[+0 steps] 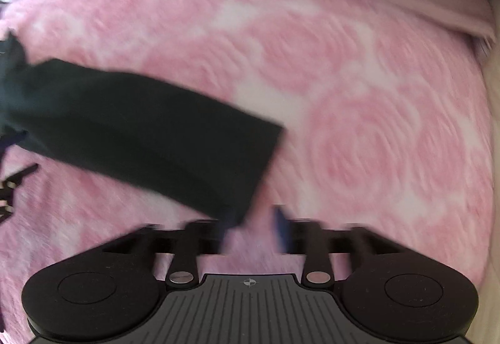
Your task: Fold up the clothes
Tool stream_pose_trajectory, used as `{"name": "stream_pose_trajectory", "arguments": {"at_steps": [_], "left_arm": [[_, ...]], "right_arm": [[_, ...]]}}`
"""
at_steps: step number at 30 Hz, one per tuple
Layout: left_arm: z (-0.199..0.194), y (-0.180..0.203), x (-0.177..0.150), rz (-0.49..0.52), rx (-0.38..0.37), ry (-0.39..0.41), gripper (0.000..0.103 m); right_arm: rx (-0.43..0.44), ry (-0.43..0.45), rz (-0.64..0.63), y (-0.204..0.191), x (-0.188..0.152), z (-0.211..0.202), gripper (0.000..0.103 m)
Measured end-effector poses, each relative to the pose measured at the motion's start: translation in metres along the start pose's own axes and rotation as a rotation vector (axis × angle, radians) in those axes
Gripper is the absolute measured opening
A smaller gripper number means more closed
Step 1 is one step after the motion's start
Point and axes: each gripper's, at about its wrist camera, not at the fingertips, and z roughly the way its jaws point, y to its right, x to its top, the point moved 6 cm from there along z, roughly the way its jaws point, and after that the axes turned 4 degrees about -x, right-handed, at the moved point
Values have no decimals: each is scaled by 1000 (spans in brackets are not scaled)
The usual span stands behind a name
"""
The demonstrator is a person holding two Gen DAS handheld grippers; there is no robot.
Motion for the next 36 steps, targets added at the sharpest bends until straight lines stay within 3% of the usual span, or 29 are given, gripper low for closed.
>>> {"name": "stream_pose_trajectory", "arguments": {"at_steps": [3,6,10,11,12,17,20,25,27,28,29,31,34,36], "left_arm": [[12,18,5,159,-11,15,35],[22,37,15,265,-33,49,35],[31,52,27,319,-61,69,33],[34,51,29,304,-74,63,25],[34,50,30,285,-85,61,19],[6,19,24,77,-60,73,19],[-9,-7,6,-29,-11,38,20],[-23,-41,-26,-88,77,-22,21],[-26,-53,-39,-92,111,-45,22],[-28,-60,-45,-97,126,-55,23],[-31,-66,-49,-99,139,-63,23],[-37,-79,-58,-106,163,-73,25],[-44,-98,-69,-139,191,-76,28],[-44,-109,-73,-163,196,-80,28]], "right_arm": [[-32,62,-181,-17,19,9,70],[-27,77,-263,-24,31,22,70],[-60,1,-300,-18,28,42,70],[-58,-25,-273,-14,25,46,70],[-37,-48,-203,-7,23,48,70],[74,-145,378,33,-4,47,70],[177,-100,666,38,-31,36,70],[268,51,960,39,-54,50,69],[248,94,991,38,-54,53,60],[213,104,981,37,-54,52,29],[185,99,962,36,-56,50,6],[139,66,911,35,-61,42,5],[20,25,714,21,-64,10,4],[-12,-15,634,6,-68,-5,4]]}}
